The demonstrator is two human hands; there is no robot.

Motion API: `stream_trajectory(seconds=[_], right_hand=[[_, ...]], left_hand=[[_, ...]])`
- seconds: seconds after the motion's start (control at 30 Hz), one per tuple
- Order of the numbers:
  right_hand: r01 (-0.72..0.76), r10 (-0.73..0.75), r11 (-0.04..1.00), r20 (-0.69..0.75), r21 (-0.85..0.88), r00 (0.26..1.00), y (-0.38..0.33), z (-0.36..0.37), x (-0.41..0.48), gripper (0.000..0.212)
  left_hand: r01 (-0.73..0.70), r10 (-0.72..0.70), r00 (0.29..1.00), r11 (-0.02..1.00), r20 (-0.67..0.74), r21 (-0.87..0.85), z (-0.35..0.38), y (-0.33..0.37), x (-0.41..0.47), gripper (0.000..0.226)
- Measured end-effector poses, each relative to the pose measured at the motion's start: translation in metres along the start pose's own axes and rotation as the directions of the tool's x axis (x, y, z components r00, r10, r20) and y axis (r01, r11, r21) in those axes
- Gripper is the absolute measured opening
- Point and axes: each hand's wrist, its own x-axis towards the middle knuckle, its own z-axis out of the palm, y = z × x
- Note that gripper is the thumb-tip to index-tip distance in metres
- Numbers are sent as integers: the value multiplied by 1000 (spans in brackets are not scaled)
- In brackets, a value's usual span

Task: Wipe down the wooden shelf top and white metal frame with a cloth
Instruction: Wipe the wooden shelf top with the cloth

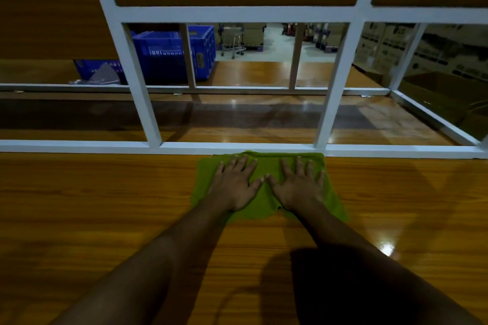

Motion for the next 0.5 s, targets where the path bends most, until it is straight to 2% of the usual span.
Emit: stream_trajectory(seconds=[0.3, 0.5], right_hand=[[181, -181, 984, 44, 7, 983, -124, 12, -19, 78], [248, -248, 969, 47, 3, 968, -157, 19, -50, 79]], left_hand=[[154, -154, 988, 988, -11, 27, -15, -119, -58, 83], [223, -223, 975, 974, 16, 35, -18, -146, -98, 72]])
